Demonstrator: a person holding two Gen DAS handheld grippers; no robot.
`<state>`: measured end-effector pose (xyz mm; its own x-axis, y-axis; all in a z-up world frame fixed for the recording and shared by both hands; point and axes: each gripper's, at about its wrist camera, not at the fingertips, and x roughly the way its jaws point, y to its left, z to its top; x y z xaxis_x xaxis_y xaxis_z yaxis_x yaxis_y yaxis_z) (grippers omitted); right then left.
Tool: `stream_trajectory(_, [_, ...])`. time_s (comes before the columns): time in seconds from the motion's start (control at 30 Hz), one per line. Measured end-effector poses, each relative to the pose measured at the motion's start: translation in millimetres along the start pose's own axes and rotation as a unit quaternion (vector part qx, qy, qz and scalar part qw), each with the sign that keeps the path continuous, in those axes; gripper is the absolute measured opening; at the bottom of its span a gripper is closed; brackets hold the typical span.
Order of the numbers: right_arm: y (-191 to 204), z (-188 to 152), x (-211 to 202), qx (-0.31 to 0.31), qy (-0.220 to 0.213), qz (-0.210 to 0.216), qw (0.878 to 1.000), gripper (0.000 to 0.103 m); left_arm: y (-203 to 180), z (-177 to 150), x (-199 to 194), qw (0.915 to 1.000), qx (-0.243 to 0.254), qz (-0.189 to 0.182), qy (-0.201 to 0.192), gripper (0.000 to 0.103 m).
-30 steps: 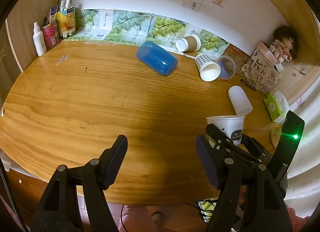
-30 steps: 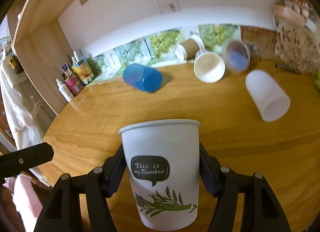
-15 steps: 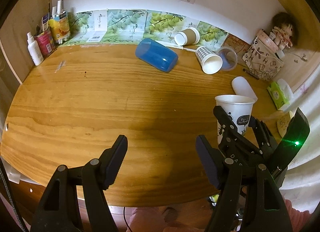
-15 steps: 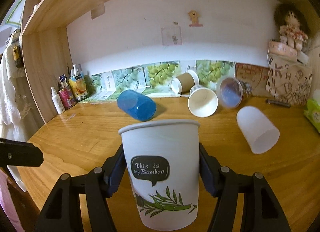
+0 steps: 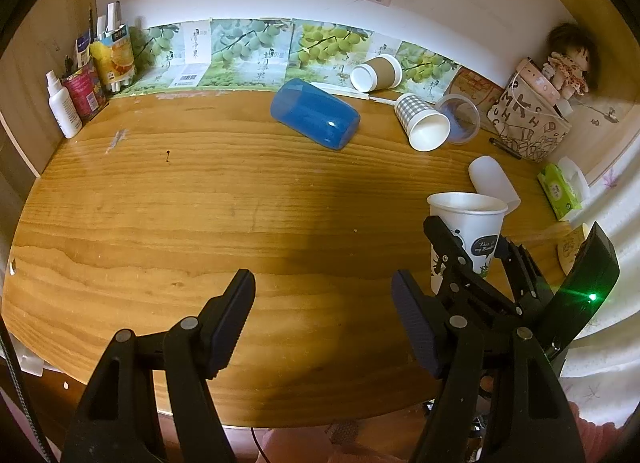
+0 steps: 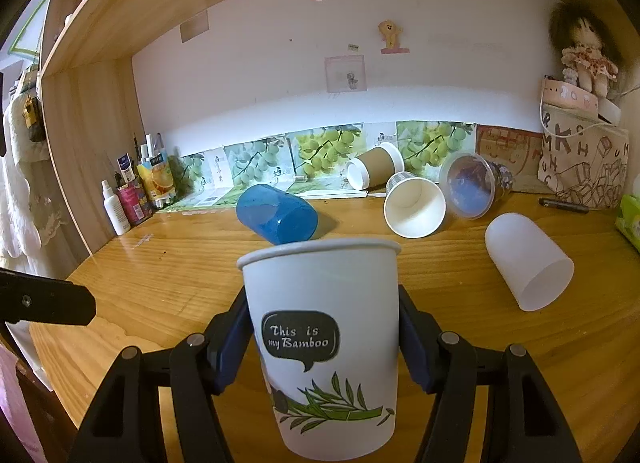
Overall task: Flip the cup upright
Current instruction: 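Hold the panda cup in the right tool while the left tool withdraws, then tilt the panda cup with the right tool so its rim faces up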
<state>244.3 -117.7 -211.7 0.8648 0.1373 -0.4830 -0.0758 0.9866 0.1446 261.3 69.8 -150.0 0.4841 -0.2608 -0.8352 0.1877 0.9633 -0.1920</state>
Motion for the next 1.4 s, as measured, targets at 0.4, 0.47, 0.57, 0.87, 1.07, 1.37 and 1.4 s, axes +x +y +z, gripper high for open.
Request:
stream_trajectory(0.4, [-4, -7, -2, 0.008, -0.005, 0.008, 1.000, 0.067, -1, -9, -1, 1.0000, 0.005, 0.005, 0.004, 0.074])
stream_trajectory(0.47, [-3, -9, -3, 0.007, -0.004, 0.009, 1.000, 0.067, -2, -10, -1, 1.0000, 0.006, 0.006, 0.004, 0.074])
stream_trajectory(0.57, [-4, -11, -4, 0.005, -0.006, 0.012, 1.000, 0.067, -3, -11, -2, 0.9999, 0.007, 0.007, 0.004, 0.074])
stream_trajectory(0.87, [-4, -18, -7, 0.002, -0.006, 0.016, 1.000, 0.067, -8, -18, -4, 0.9998, 0.017, 0.008, 0.008, 0.074])
stream_trajectory(1.07, [-5, -19, -6, 0.002, 0.000, 0.017, 1.000, 0.067, -9, -17, -4, 0.9998, 0.018, 0.009, 0.008, 0.074])
stream_trajectory(1.37, [-10, -16, -3, 0.019, -0.008, 0.012, 1.000, 0.068, -12, -14, -1, 0.9996, 0.022, 0.008, 0.014, 0.074])
stream_trajectory(1.4, [-10, -16, -4, 0.022, -0.009, 0.010, 1.000, 0.068, -12, -13, 0, 0.9996, 0.023, 0.007, 0.015, 0.074])
